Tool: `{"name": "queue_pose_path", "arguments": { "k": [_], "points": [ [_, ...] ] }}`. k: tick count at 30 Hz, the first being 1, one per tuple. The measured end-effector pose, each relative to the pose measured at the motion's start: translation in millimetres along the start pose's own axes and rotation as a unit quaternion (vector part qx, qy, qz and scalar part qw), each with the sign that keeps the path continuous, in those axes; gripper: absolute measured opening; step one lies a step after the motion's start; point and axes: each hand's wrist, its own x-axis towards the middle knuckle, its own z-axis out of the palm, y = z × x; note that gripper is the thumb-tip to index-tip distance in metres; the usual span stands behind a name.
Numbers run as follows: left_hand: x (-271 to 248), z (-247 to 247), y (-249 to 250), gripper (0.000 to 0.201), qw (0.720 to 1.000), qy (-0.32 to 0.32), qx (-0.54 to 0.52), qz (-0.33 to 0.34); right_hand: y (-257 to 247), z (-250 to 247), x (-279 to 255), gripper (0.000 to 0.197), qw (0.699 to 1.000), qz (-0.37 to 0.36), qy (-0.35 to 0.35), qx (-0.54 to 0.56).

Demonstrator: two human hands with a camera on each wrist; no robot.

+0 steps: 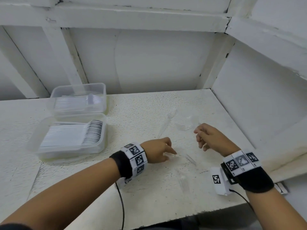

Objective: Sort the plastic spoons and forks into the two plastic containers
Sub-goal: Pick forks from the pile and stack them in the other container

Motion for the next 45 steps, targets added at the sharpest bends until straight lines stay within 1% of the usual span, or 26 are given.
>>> {"name": "queue_pose_path", "arguments": {
  "k": [2, 4, 5, 7, 8, 9, 12, 14, 17, 18, 21, 22, 23, 25, 27, 29, 30, 32, 34, 35, 36, 38, 39, 41, 43, 45],
  "points": [
    [10, 2, 6, 0.041, 0.997, -0.039, 0.062, 0.005, 8, -5, 1, 0.021, 1.0, 0.02, 0.016, -0.002],
    [15, 4, 9, 0.039, 0.995, -0.052, 0.084, 0.002, 15, -8, 5, 0.022, 0.999, 0.035, 0.036, -0.013],
    [15, 5, 10, 0.037, 0.995, -0.05, 0.09, -0.002, 16, -9, 7, 0.02, 0.998, 0.036, 0.045, -0.025],
    [14, 5, 9, 0.03, 0.994, -0.039, 0.098, 0.001, 17, -10, 11, 0.011, 0.995, 0.017, 0.054, -0.078],
    [11, 5, 9, 0.026, 0.995, -0.03, 0.092, 0.001, 17, -11, 14, 0.006, 0.991, 0.002, 0.052, -0.122],
    [8, 5, 7, 0.022, 0.997, -0.018, 0.075, -0.002, 16, -12, 19, 0.006, 0.983, -0.01, 0.051, -0.176],
    [-7, 0, -1, 0.021, 0.998, 0.028, -0.02, -0.049, 15, -14, 38, 0.022, 0.939, -0.03, 0.07, -0.336],
    [-20, -4, -10, 0.024, 0.989, 0.067, -0.098, -0.089, 16, -15, 55, 0.03, 0.92, -0.022, 0.075, -0.385],
    [-38, -7, -23, 0.02, 0.956, 0.128, -0.224, -0.139, 19, -12, 78, 0.041, 0.898, 0.006, 0.028, -0.439],
    [-42, -7, -27, 0.018, 0.943, 0.143, -0.26, -0.153, 20, -10, 82, 0.04, 0.891, 0.012, 0.012, -0.454],
    [-49, -9, -35, 0.018, 0.9, 0.175, -0.358, -0.178, 17, -3, 84, 0.024, 0.869, 0.009, -0.009, -0.495],
    [-47, -11, -36, 0.019, 0.887, 0.182, -0.381, -0.185, 17, -2, 83, 0.018, 0.871, 0.001, 0.0, -0.491],
    [-45, -13, -37, 0.02, 0.878, 0.187, -0.396, -0.192, 17, -2, 80, 0.012, 0.884, -0.005, 0.011, -0.466],
    [-34, -17, -37, 0.018, 0.875, 0.201, -0.387, -0.21, 17, -2, 72, 0.022, 0.928, -0.008, 0.058, -0.368],
    [-16, -22, -36, 0.012, 0.881, 0.227, -0.346, -0.228, 15, -3, 61, 0.025, 0.962, -0.014, 0.103, -0.252],
    [7, -26, -36, 0.019, 0.897, 0.243, -0.269, -0.253, 9, -4, 47, 0.023, 0.984, -0.021, 0.115, -0.135],
    [20, -27, -36, 0.023, 0.907, 0.241, -0.23, -0.259, 6, -3, 40, 0.021, 0.989, -0.024, 0.12, -0.081],
    [46, -30, -35, 0.024, 0.922, 0.229, -0.18, -0.257, 3, -1, 27, 0.019, 0.991, -0.012, 0.136, 0.014],
    [69, -31, -33, 0.024, 0.935, 0.2, -0.135, -0.259, 2, 1, 15, 0.024, 0.985, 0.017, 0.146, 0.094],
    [78, -31, -32, 0.027, 0.941, 0.179, -0.113, -0.263, 1, 3, 9, 0.024, 0.982, 0.026, 0.143, 0.123],
    [85, -30, -33, 0.034, 0.945, 0.156, -0.097, -0.272, 0, 6, 4, 0.024, 0.98, 0.03, 0.134, 0.146],
    [94, -29, -34, 0.049, 0.943, 0.123, -0.076, -0.298, -1, 11, -4, 0.021, 0.978, 0.029, 0.109, 0.178],
    [96, -28, -36, 0.05, 0.943, 0.116, -0.068, -0.306, -2, 14, -6, 0.02, 0.977, 0.029, 0.098, 0.186],
    [97, -30, -38, 0.043, 0.944, 0.102, -0.07, -0.307, -3, 18, -7, 0.018, 0.978, 0.035, 0.086, 0.187],
    [91, -34, -39, 0.035, 0.947, 0.089, -0.093, -0.293, -6, 22, -6, 0.017, 0.979, 0.038, 0.086, 0.182],
    [79, -38, -40, 0.017, 0.948, 0.109, -0.139, -0.265, -10, 25, -2, 0.014, 0.98, 0.032, 0.098, 0.168]
  ]
}}
